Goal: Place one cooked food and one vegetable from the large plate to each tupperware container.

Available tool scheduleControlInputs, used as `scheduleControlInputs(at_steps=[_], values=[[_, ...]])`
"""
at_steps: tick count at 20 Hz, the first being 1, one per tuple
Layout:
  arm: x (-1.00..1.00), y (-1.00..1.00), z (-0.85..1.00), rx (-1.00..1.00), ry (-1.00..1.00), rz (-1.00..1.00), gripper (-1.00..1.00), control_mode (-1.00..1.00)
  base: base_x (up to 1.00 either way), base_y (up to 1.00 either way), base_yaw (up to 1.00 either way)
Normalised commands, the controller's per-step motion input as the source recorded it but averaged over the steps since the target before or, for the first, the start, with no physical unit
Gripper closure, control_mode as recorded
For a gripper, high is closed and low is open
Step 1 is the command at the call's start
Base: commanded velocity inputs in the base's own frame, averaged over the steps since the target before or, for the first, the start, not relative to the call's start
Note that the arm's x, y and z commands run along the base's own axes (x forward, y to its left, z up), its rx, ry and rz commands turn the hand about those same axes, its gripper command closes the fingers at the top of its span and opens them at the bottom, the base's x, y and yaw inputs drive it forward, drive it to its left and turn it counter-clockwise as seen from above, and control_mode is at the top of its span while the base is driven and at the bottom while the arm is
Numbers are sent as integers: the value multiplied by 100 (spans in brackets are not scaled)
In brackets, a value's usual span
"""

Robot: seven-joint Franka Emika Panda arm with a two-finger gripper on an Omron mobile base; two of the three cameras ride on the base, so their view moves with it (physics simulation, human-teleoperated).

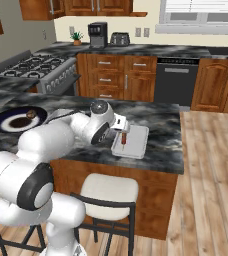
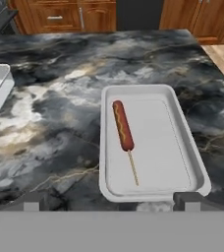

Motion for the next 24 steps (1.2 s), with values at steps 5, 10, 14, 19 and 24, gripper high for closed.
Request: scheduleControlInputs(at_steps=[5, 10, 14, 19, 24], values=[[-36, 18, 71, 0, -7, 0, -100, -100, 0, 0, 0], [-31, 27, 9, 0, -5, 0, -100, 100, -38, 26, 0], [0, 0, 0, 0, 0, 0, -100, 100, -100, 100, 1], [0, 0, 0, 0, 0, 0, -100, 100, -37, 100, 2], [0, 0, 0, 0, 0, 0, -100, 100, 49, 100, -6]])
